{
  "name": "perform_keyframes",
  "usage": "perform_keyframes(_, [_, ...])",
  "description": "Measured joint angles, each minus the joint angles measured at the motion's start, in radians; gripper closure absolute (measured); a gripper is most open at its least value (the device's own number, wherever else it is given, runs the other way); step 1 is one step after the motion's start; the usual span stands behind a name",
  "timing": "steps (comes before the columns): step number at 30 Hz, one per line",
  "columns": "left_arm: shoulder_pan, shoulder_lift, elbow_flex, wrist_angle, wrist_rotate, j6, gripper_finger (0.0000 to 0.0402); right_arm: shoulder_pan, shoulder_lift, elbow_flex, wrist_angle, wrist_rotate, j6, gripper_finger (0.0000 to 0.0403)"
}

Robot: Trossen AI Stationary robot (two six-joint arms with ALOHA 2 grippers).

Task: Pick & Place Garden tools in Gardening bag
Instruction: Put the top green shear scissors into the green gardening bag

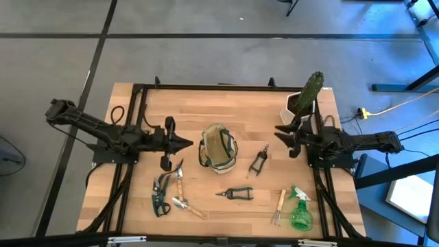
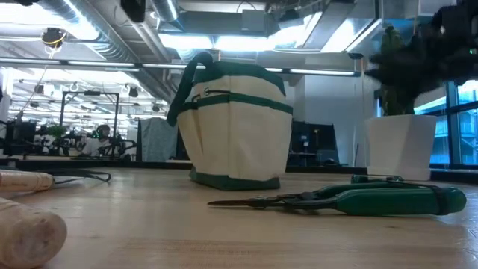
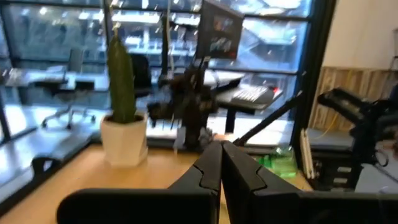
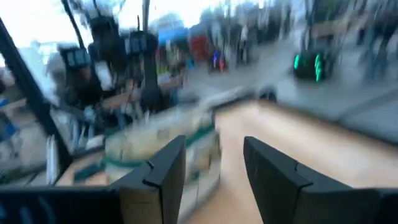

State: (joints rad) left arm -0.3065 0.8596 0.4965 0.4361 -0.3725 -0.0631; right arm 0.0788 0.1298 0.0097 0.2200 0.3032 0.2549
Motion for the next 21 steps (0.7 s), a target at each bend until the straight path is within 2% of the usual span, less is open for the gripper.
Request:
perform_keyframes(2, [-0.021,0.001,0.0,-0.032,-0.04,-0.014,0.04,0.0,0.0,0.0,0.087,-0.022,-0.059,0.0238])
perform_keyframes(5, [-0.043,0.0,0.0,-0.049,-0.064,-0.029,0.04,0.0,0.0,0.0,0.194,-0.129,-0.183,0.0238])
perform_keyframes(9, [-0.061,0.0,0.0,-0.058,-0.064,-0.029,0.04,0.0,0.0,0.0,0.227,-0.224,-0.217,0.0238])
perform_keyframes(16, [-0.074,0.0,0.0,-0.124,-0.08,-0.064,0.04,0.001,0.0,0.0,0.206,-0.229,-0.147,0.0238])
perform_keyframes(21, [-0.073,0.0,0.0,-0.15,-0.12,-0.075,0.04,0.002,0.0,0.0,0.205,-0.249,0.013,0.0238])
